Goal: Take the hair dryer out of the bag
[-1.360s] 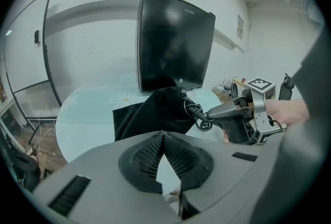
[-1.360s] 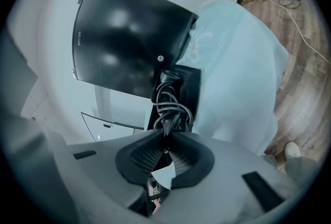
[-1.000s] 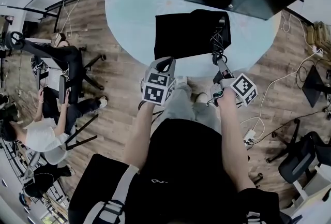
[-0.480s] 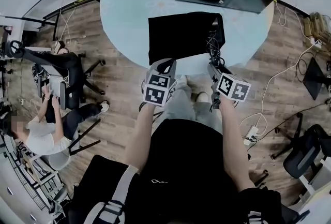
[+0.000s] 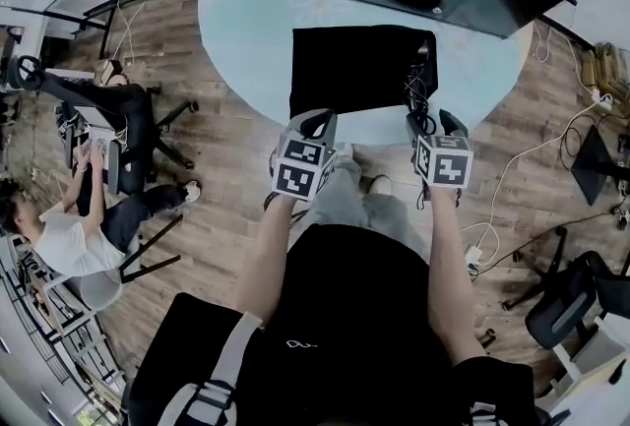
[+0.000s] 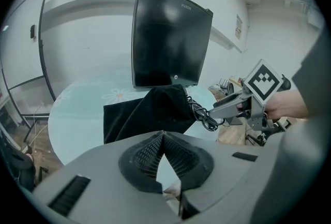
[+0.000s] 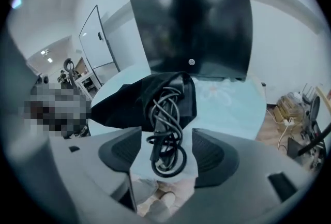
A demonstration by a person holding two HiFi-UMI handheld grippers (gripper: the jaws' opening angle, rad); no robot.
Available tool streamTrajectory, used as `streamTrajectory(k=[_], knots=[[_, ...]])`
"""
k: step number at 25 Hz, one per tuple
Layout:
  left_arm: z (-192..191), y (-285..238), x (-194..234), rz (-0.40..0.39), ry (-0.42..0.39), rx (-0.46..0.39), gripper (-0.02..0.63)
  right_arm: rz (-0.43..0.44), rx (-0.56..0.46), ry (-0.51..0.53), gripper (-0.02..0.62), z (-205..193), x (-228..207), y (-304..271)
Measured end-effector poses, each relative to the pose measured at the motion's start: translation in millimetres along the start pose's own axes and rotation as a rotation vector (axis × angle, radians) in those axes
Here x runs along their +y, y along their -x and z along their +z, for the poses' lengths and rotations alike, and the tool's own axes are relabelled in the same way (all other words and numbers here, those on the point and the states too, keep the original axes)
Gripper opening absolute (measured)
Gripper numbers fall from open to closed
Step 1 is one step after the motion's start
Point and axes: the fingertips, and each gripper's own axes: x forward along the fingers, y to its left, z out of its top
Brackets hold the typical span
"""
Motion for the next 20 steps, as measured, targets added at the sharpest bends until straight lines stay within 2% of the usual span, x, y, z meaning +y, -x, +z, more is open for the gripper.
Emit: streamTrajectory(k=[4,11,16,20], knots=[[-2.3,1.6,12.6,0.013,0.014,0.002,0.002,0.042,0.046,0.026,0.31,11.0,9.8,-26.5],[-6.4,4.5,24.9,0.031,0.04,0.007,0.002,-0.005,0.09,0.092,0.282,6.6,2.7,-44.8],[-3.5,2.5,23.3,0.024,0.035,0.004,0.002,0.01,0.124,0.015,0.278,6.1,-1.1,-48.2],[1.1,0.1,17.1,0.013,0.026,0.0,0.002,-0.047,0.115,-0.04,0.265,4.7,-7.8,-45.2]])
